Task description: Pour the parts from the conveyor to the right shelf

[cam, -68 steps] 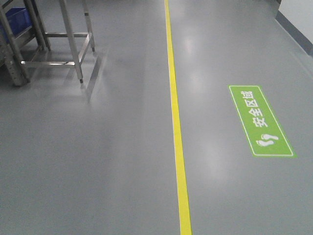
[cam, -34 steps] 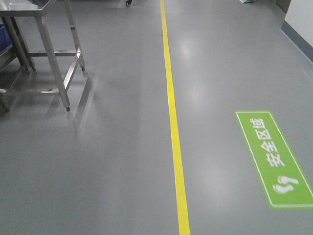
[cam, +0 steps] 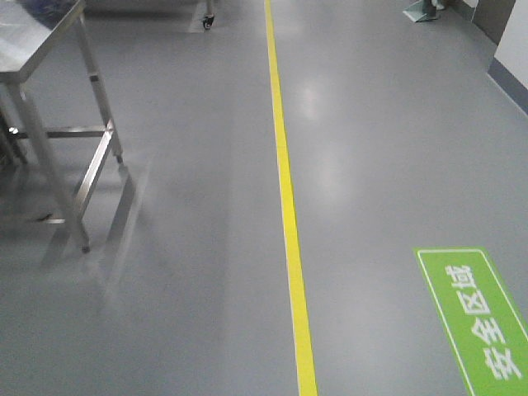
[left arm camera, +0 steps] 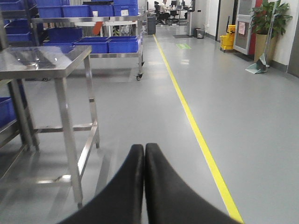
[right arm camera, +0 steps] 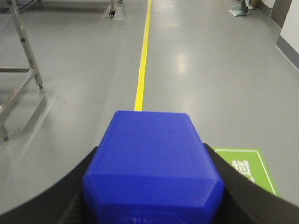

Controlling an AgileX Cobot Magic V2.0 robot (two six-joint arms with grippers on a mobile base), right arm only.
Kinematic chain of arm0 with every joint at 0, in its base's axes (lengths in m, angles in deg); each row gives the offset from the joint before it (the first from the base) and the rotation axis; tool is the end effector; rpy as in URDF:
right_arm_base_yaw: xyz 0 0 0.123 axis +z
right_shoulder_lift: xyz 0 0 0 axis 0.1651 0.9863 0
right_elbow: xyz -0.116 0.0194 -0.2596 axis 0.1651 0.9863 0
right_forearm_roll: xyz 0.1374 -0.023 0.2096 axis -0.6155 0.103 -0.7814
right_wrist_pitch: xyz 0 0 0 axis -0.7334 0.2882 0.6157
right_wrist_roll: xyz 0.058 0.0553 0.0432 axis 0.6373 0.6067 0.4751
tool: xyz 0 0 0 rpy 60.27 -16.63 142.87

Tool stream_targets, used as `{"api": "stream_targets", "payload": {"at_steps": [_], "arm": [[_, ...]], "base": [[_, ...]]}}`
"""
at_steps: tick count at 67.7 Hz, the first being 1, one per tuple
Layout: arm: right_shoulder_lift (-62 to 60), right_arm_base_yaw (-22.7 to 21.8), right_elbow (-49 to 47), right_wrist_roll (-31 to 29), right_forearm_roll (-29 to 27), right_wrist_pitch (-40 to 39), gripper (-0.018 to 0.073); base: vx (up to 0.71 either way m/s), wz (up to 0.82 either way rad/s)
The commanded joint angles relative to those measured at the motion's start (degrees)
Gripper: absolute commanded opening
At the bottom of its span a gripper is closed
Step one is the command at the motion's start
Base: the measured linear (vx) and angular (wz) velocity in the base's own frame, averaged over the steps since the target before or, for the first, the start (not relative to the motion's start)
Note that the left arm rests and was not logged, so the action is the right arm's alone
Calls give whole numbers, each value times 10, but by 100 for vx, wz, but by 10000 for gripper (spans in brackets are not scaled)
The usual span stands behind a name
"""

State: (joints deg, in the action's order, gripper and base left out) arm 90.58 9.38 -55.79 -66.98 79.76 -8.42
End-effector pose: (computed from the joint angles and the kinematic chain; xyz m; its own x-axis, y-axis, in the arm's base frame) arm 0.0609 0.0007 0.3040 -0.3494 -0.0294 -0.9365 -0.0168 0.9995 -0.0251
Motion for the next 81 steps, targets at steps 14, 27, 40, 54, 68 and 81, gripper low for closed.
{"api": "stream_targets", "payload": {"at_steps": [14,27,40,54,68,81], "arm": [[5,1,-15,-3,3,-45,-6],[5,1,-15,-3,3,-44,-6],[5,1,-15,-3,3,-44,-6],[5,1,-15,-3,3,-44,-6],[5,1,-15,-3,3,-44,-6],[5,1,-15,-3,3,-44,-6]], "base": [[80,-12],[78,-11],[76,-8],[75,-1],[75,3],[75,0]]}}
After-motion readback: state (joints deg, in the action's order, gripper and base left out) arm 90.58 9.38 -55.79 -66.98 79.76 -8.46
